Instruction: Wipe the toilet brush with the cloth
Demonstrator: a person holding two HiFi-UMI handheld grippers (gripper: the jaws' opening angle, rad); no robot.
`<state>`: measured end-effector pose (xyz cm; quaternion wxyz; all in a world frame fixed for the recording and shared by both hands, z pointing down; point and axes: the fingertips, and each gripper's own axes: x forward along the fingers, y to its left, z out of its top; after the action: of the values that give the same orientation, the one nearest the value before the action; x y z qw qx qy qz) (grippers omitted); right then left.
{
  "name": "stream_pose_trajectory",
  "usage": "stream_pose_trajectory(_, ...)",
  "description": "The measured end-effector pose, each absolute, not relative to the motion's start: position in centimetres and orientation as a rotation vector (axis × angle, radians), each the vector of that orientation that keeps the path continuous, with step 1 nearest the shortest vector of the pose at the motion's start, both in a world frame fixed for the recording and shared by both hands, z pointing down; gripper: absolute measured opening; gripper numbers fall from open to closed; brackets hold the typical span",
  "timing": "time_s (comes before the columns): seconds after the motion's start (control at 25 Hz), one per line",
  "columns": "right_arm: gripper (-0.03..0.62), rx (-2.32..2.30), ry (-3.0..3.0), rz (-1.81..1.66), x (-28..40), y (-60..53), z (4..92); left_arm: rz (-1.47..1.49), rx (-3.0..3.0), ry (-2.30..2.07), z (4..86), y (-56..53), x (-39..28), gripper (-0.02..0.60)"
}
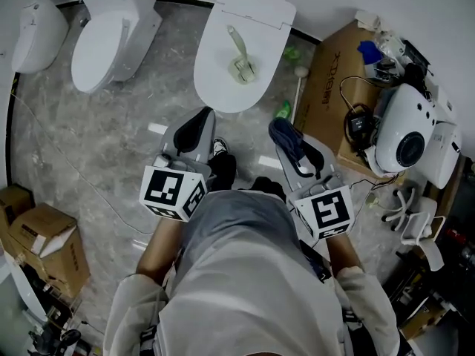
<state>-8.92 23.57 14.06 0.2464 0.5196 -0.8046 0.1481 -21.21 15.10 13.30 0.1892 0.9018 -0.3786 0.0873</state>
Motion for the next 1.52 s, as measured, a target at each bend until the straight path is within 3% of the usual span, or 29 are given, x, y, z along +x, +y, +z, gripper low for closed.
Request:
stream_pose_trajectory(0.48, 0.112, 1.484, -2.183, 0.545, -8.2, 18.1, 16.5, 0.196, 2.484, -1.017, 15.0, 7.9, -21.3, 0.000)
stream_pose_trajectory(1.52, 0.112, 1.375, -2.258, 0.878, 4.2, 3.2, 25.4, 0.391, 2.224, -1.134, 27.0, -7.7, -10.6, 0.000)
